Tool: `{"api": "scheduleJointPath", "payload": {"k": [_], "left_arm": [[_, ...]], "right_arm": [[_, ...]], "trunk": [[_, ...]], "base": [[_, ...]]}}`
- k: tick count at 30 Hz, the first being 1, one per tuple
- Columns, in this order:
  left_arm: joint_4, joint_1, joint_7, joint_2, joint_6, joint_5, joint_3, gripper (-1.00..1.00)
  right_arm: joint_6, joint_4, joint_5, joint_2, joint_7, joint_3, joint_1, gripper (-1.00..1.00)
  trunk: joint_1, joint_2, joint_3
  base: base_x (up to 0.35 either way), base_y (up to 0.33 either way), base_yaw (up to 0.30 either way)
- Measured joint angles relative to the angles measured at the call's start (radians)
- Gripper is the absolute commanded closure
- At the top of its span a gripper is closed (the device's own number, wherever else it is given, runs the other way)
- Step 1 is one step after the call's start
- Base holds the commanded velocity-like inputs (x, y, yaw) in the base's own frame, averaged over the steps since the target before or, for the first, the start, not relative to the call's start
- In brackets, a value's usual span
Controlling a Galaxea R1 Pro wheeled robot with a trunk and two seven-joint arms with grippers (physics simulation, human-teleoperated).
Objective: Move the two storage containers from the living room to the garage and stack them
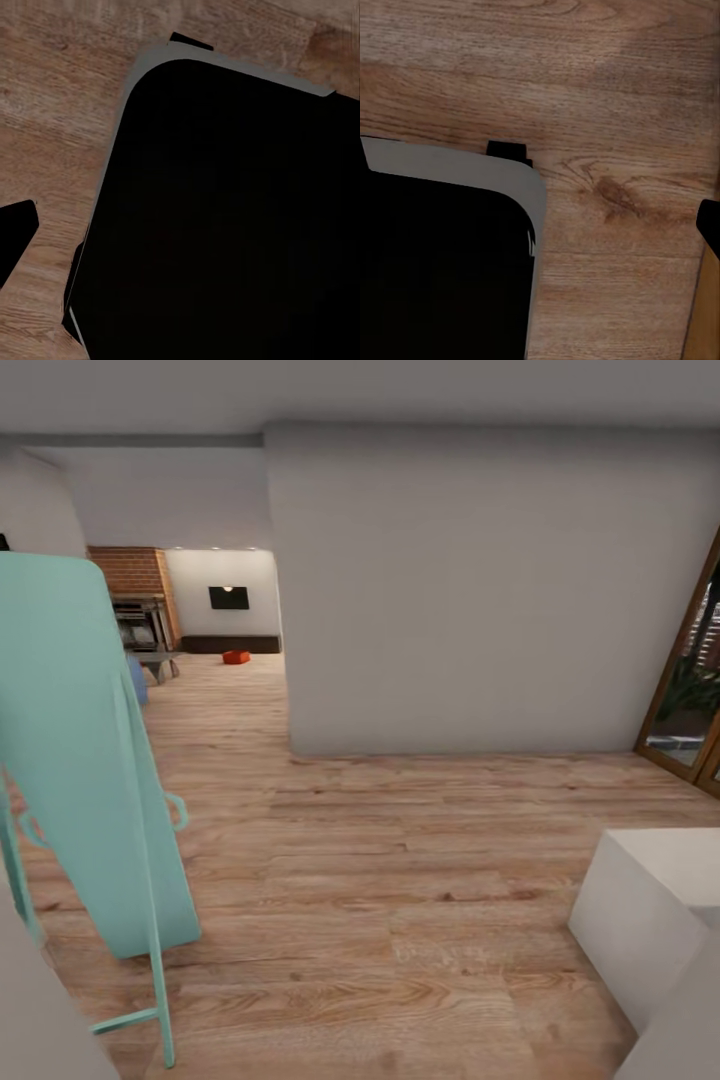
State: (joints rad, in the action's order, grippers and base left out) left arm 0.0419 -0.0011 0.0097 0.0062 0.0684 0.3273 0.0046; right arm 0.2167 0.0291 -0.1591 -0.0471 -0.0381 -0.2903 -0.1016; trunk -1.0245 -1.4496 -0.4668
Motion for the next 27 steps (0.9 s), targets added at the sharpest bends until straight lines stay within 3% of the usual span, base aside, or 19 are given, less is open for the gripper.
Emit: {"api": "scheduleJointPath", "payload": {"k": [27], "left_arm": [[0.000, 0.000, 0.000, 0.002, -0.007, 0.001, 0.000, -1.00]], "right_arm": [[0.001, 0.000, 0.000, 0.001, 0.000, 0.000, 0.000, -1.00]], "trunk": [[0.000, 0.000, 0.000]], "base": [[0.319, -0.022, 0.000]]}}
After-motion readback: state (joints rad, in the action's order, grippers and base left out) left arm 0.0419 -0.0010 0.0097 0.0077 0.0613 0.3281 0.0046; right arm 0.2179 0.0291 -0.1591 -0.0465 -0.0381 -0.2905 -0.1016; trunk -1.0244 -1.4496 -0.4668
